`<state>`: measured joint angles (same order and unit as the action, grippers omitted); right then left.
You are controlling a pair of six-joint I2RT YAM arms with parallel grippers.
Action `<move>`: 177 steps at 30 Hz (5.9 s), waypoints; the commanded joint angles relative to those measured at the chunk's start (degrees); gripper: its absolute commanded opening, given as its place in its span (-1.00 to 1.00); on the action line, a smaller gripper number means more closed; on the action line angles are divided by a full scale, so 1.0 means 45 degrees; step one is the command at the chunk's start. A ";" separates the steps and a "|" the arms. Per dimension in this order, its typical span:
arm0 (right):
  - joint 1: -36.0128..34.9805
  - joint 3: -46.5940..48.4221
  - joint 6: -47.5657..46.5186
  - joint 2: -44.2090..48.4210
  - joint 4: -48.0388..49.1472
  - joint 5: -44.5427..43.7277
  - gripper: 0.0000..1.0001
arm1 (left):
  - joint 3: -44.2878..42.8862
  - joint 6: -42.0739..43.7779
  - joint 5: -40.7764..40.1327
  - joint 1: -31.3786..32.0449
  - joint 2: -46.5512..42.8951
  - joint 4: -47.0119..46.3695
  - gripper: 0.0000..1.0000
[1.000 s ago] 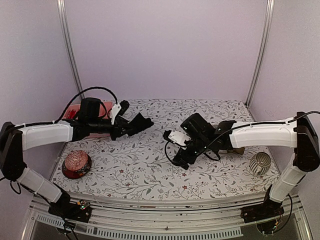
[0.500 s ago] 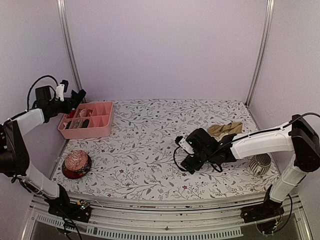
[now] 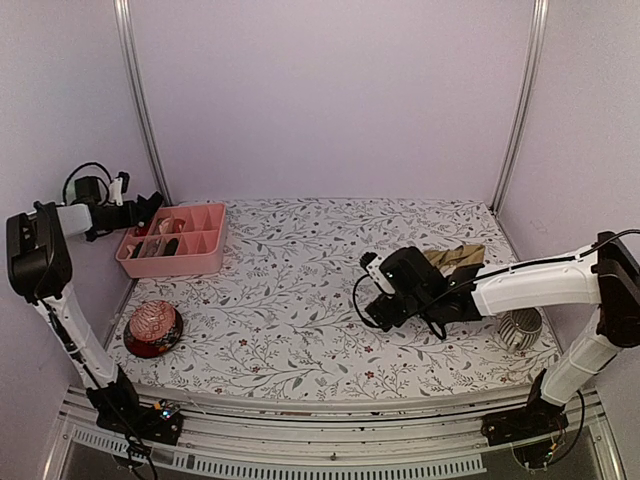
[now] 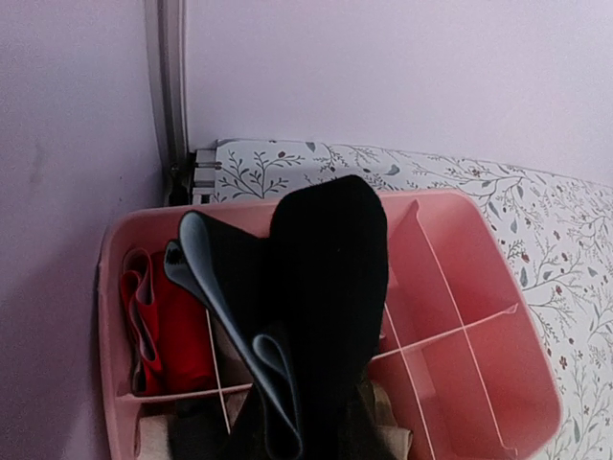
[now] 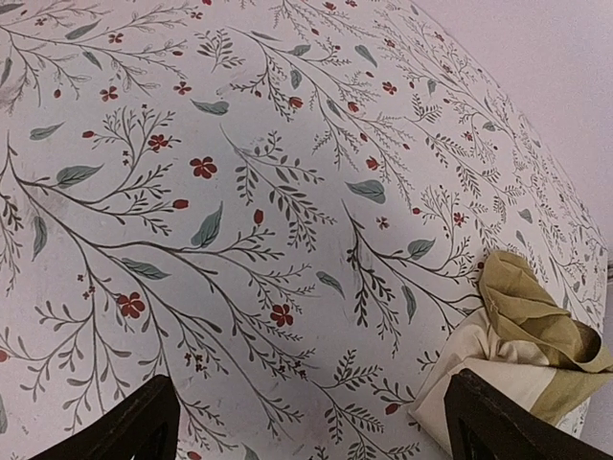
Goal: Roll the underwear
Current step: Place the underwear in the storage box, then adjust the underwear in the storage box, then pick up the underwear from the center of the board.
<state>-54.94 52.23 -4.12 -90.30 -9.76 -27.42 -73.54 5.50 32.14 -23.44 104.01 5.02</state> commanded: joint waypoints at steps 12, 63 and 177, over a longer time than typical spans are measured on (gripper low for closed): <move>0.0187 -0.1135 0.1645 0.0283 0.1549 -0.0979 0.98 | -0.4064 -0.2295 -0.6354 0.4352 0.2936 0.1614 -1.00; 0.0193 -0.1088 0.1112 -0.0770 0.1951 -0.0725 0.98 | -0.4271 -0.1689 -0.8821 0.5704 0.4689 0.2290 -1.00; 0.3313 -0.2724 0.3292 0.2608 0.2308 -0.1065 0.98 | 0.0085 0.2484 -0.6609 0.9419 -0.3077 0.1939 0.97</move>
<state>-41.91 40.58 7.81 -83.31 0.49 -25.87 -81.87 13.30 -5.74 15.38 96.95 18.04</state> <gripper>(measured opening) 0.988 0.985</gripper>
